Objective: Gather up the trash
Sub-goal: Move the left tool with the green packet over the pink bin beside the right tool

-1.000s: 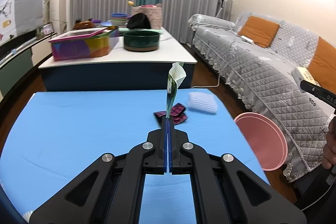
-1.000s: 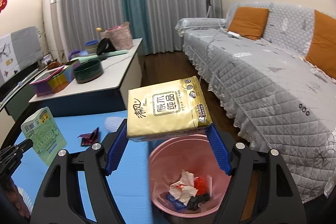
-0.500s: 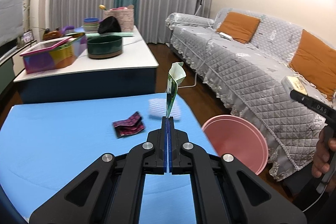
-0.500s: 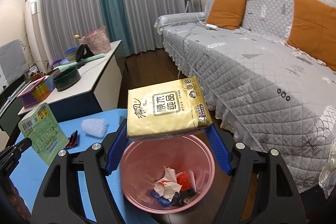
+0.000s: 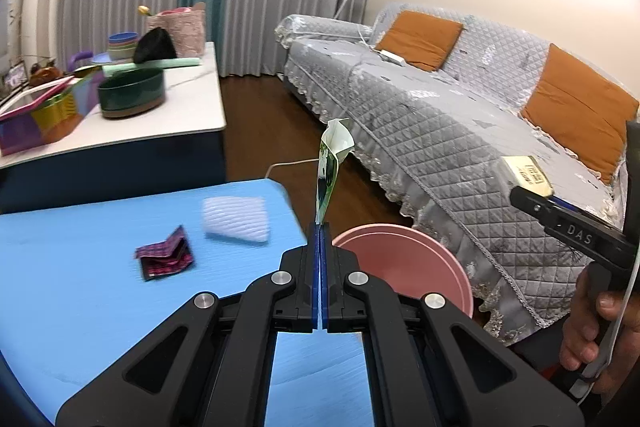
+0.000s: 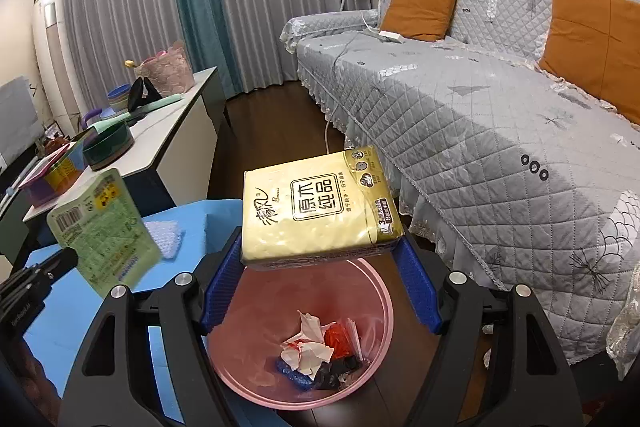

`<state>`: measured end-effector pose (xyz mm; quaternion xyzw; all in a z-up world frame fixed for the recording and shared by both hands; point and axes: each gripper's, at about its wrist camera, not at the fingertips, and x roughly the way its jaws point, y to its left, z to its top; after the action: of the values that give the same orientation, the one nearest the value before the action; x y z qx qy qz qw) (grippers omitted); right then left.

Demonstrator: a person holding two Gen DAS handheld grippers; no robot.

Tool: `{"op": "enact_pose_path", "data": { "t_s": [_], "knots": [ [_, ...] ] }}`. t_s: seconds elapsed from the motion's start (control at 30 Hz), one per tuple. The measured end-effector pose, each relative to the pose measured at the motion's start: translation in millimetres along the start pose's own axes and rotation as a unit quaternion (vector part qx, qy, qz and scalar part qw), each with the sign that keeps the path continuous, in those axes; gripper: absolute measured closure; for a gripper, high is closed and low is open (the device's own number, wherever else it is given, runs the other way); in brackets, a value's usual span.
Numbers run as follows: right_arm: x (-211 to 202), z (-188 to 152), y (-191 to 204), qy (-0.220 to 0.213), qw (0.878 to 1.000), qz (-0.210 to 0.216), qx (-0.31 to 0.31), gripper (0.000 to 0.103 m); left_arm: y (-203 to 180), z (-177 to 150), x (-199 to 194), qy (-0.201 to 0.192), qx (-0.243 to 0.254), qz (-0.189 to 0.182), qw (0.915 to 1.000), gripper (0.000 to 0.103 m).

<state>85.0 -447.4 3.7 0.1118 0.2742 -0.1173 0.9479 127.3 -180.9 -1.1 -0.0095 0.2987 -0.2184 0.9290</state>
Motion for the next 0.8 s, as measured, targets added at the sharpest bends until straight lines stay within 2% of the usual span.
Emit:
{"op": "enact_pose_path", "data": {
  "t_s": [0.4,0.8],
  "knots": [
    [21,1,-8,0.016,1.0,0.001,0.002,0.031,-36,-4,50,0.035,0.013,-0.029,0.9989,0.103],
    [31,-2,-16,0.031,1.0,0.004,0.006,0.031,-51,-12,81,0.062,0.019,-0.041,0.997,0.103]
  ]
}}
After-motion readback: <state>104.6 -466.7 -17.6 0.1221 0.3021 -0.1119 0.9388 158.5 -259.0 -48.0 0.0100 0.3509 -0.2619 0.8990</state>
